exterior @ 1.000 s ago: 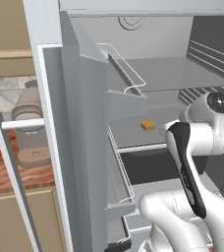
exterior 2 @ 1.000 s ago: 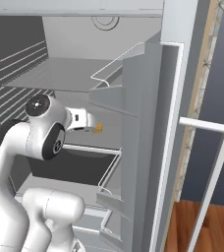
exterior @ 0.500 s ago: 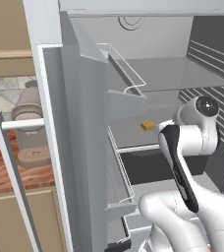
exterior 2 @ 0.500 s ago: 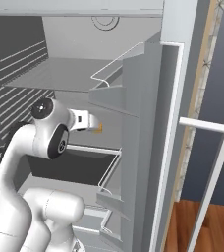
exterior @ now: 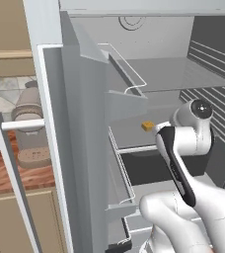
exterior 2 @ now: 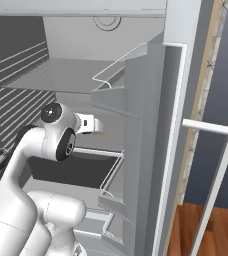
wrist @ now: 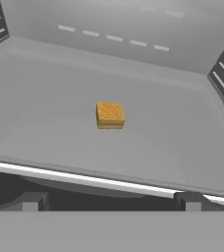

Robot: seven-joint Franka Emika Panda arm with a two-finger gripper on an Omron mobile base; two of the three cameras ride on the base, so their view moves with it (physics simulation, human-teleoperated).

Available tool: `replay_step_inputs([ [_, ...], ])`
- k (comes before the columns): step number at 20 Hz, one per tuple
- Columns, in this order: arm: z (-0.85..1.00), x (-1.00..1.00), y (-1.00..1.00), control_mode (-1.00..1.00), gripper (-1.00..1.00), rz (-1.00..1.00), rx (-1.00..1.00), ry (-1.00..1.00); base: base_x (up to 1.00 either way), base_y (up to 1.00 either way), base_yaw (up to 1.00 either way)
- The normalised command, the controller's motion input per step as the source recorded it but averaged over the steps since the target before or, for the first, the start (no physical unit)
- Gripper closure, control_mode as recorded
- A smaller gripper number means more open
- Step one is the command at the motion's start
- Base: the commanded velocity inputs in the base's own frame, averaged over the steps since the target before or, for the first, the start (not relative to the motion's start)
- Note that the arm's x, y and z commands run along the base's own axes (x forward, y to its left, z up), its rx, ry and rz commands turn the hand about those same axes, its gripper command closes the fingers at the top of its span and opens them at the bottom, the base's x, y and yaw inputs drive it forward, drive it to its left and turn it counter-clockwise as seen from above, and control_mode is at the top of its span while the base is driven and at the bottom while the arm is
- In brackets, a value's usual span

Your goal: Take the cupcake and cake from the fridge and place them on the empty tray on the dining counter.

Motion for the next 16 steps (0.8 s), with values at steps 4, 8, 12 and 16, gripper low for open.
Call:
replay_step_inputs([
  [4,-0.07,0.18,0.00,-1.00,-1.00,0.04,0.03,0.01,0.00,0.00,0.00],
  [8,-0.08,0.29,0.00,-1.00,-1.00,0.03,0.04,0.03,0.00,0.00,0.00],
  [12,-0.15,0.39,0.00,-1.00,-1.00,0.01,0.04,0.04,0.00,0.00,0.00],
  [16,-0.16,0.41,0.00,-1.00,-1.00,0.01,0.02,0.03,0.00,0.00,0.00],
])
